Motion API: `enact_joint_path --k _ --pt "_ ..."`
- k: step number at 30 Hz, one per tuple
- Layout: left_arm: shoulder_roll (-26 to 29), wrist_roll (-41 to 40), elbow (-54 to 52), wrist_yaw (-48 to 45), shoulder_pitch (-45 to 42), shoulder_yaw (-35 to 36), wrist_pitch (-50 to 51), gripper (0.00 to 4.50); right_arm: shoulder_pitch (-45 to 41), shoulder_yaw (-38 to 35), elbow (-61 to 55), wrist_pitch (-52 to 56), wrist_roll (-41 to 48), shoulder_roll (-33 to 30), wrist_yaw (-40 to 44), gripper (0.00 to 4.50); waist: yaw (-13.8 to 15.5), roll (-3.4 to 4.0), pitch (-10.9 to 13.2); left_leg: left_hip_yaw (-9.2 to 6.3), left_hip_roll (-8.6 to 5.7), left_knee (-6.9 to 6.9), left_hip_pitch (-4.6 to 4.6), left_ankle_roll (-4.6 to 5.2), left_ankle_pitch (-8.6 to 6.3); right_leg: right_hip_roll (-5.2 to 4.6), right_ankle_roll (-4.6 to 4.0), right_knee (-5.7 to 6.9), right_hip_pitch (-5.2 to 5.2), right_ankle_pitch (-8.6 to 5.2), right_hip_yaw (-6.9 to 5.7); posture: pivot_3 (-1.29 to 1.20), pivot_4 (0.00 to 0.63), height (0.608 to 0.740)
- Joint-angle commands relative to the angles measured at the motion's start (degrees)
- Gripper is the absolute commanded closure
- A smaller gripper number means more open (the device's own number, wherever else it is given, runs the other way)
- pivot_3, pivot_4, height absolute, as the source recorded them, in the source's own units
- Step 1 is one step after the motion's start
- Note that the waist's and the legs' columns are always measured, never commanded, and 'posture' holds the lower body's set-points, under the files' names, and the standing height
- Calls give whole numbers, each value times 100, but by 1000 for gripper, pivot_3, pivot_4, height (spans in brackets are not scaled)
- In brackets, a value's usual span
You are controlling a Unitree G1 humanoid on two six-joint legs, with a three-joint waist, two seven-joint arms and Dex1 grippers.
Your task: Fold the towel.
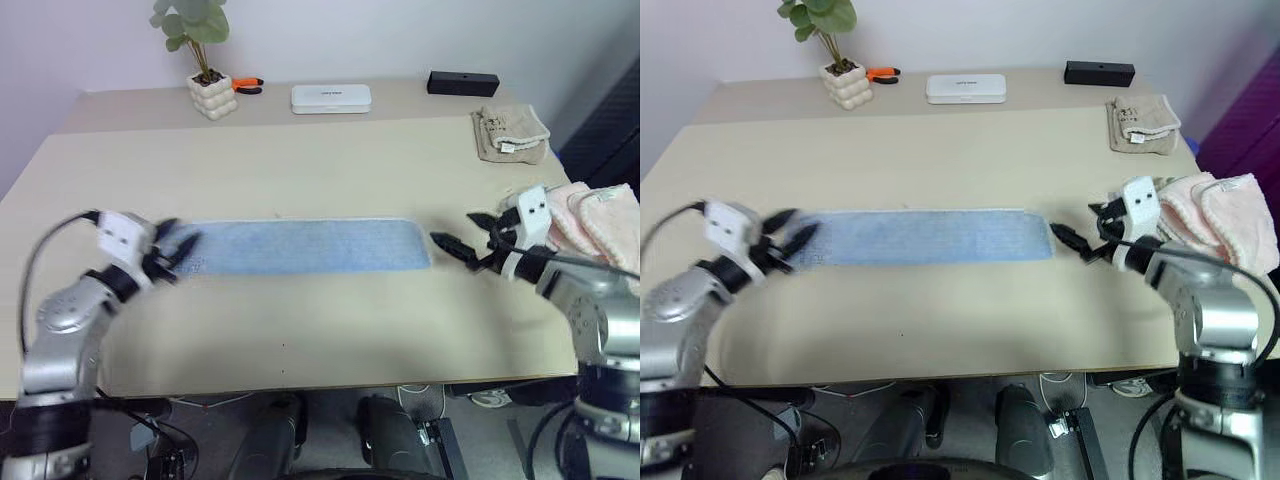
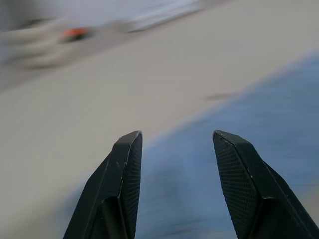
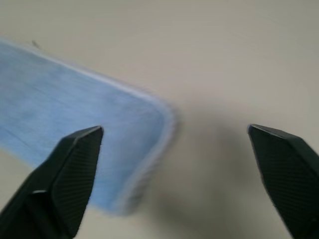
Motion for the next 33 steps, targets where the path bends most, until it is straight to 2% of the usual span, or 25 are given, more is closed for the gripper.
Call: enact_joint_path --k 1,5,9,15,19,22,25,26,29,31,33 --pt "-30 -113 -838 -243 126 -605 136 2245 527 -726 -970 958 942 400 -453 29 5 0 0 0 0 0 0 0 0 0 -1 0 1 0 0 0 150 740" --pt "-164 -128 -934 -322 83 -991 185 2245 902 -1055 -1402 1759 1542 897 -1064 29 -21 5 -3 3 1 -2 3 2 0 2 -1 -1 1 -1 0 0 150 740" --pt "-236 -52 -823 -328 -39 -1138 177 2245 963 -902 -1637 2235 1704 1388 -1726 29 -15 7 -4 7 7 -2 8 1 0 8 -2 -1 1 -1 0 0 150 740" --pt "-250 -21 -699 -273 -12 -1046 73 2245 -85 -1246 -850 2608 1608 2852 -3240 29 -34 5 -8 8 9 -3 13 1 0 14 -4 -3 2 0 0 0 150 740" --pt "-251 -19 -841 -163 141 -969 78 2245 -770 -1701 -87 2503 1522 3327 -3952 29 -36 -4 -16 8 10 -4 17 1 0 17 -4 -6 6 0 0 0 150 740" --pt "-258 -28 -983 -67 263 -933 101 2245 -1084 -1814 307 2302 1439 3327 -4235 851 -36 -10 -22 8 10 -13 41 1 0 18 -5 -10 29 0 0 0 150 740" --pt "-250 -30 -1080 19 374 -886 114 2245 -1268 -1877 546 2068 1472 3250 -4361 2297 -31 -9 -24 8 10 -19 52 1 0 18 -14 -17 40 -5 0 0 150 740" --pt "-247 -31 -1088 34 385 -882 117 2245 -1299 -1884 592 2021 1492 3228 -4383 2962 -30 -8 -24 8 10 -19 52 1 0 18 -15 -17 40 -6 0 0 150 740" --pt "-251 -14 -1086 64 399 -883 112 2245 -1388 -1892 655 1909 1570 3105 -4414 4470 -31 -8 -25 9 10 -22 52 1 0 18 -8 -17 40 -2 0 0 150 740" --pt "-263 -9 -1075 79 390 -885 103 2245 -1457 -1920 671 1852 1613 2923 -4397 4470 -11 -7 -24 9 10 -21 52 2 0 17 -8 -18 41 -2 0 0 150 740" --pt "-285 12 -1026 99 358 -899 82 2245 -1516 -1857 670 1798 1534 2437 -4260 4470 3 -4 -22 9 7 -22 51 3 -1 17 -8 -19 41 -2 0 0 150 740"
